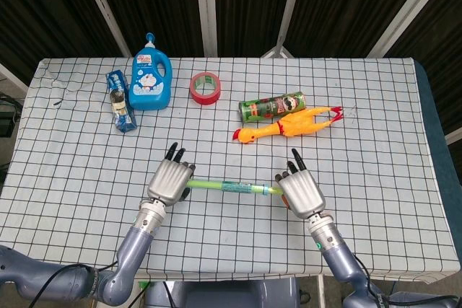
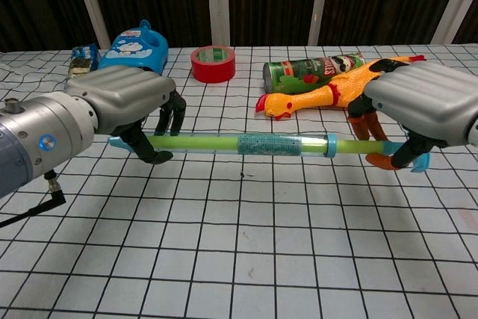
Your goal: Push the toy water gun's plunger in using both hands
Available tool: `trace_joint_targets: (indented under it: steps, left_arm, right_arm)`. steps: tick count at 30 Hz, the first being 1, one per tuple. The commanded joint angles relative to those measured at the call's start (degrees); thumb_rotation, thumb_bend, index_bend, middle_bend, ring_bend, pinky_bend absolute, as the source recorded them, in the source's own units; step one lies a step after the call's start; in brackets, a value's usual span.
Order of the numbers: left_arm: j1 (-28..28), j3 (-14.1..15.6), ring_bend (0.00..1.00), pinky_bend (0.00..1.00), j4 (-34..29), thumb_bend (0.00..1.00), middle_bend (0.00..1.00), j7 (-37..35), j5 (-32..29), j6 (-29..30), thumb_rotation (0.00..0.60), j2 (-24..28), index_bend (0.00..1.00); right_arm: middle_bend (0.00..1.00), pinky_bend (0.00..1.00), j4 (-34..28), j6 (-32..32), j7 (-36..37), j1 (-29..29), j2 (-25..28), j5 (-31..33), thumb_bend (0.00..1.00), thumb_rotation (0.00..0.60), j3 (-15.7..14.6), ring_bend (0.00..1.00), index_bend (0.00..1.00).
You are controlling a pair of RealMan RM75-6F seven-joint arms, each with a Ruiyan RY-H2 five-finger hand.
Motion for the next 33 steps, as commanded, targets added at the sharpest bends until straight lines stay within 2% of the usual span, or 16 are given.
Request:
trace_joint_targets:
  steps: [1, 4, 8, 11, 14, 20, 24, 28, 33]
  left_arm:
    - [0.0, 0.0, 0.13, 0.0, -0.3, 0.43, 0.5, 0.0, -0.2, -0.1, 0.6, 0.1, 0.43]
    - [0.2, 0.1, 0.12, 0.0, -0.7, 0.35, 0.33, -0.4, -0.7, -0.5, 0.6, 0.8, 0.3]
    - [0.3, 0.1, 0.09, 0.0, -1.1, 0.29, 0.26, -0.8, -1.3, -1.0, 0.6, 2.0, 0.21]
    - [0.3, -0.1, 0.09, 0.0, -1.6, 0.26, 0.23, -1.2, -1.7, -1.3, 0.6, 2.7, 0.19]
    - [0.5, 0.0, 0.09, 0.0, -2.3, 0.24, 0.22, -1.6, -1.9, -1.4, 0.6, 3.4, 0.19]
    - [1.4, 0.9, 0.08, 0.0, -4.4, 0.24, 0.2, -2.9, -1.2, -1.2, 0.6, 5.2, 0.18]
    - [3.0, 2.2, 0.07, 0.0, -7.0, 0.24, 0.18, -5.3, 1.1, -0.4, 0.6, 7.6, 0.18]
    - [6.1, 4.9, 0.04, 0.0, -10.6, 0.22, 0.16, -10.1, 5.9, 1.1, 0.6, 11.9, 0.18]
    - [10.4, 10.6, 0.0, 0.0, -12.3, 0.11, 0.06, -15.7, 16.4, 3.6, 0.6, 18.5, 0.12]
  right_arm:
    - [0.52, 0.0, -0.1, -0.4, -0.2, 0.1, 0.4, 0.2, 0.5, 0.6, -0.2, 0.23, 0.6]
    - [0.4, 0.0, -0.4, -1.2, -1.3, 0.2, 1.4, 1.3, 0.5, 0.6, -0.6, 0.12, 0.32]
    - [0.29, 0.0, -1.4, -1.6, -2.4, 0.3, 2.3, 2.9, 0.49, 0.6, -0.8, 0.03, 0.15]
    - [0.23, 0.0, -2.3, -1.6, -4.4, 0.4, 3.0, 3.9, 0.42, 0.6, -1.1, 0.0, 0.05]
    - [0.19, 0.0, -3.4, -1.6, -6.0, 0.5, 3.5, 5.1, 0.39, 0.6, -1.3, 0.0, 0.0]
    - [0.15, 0.0, -5.9, -0.2, -8.5, 0.0, 4.7, 6.9, 0.38, 0.6, -1.9, 0.0, 0.0]
    - [0.11, 0.0, -6.8, 1.5, -7.0, -1.1, 6.2, 5.3, 0.38, 0.6, -2.6, 0.0, 0.0]
    - [0.01, 0.0, -7.5, 4.0, -1.7, -3.3, 9.2, 2.4, 0.32, 0.6, -3.2, 0.0, 0.0]
    - [0.0, 0.0, -8.5, 6.6, 7.6, -7.0, 13.2, 0.4, 0.25, 0.6, -4.4, 0.0, 0.0]
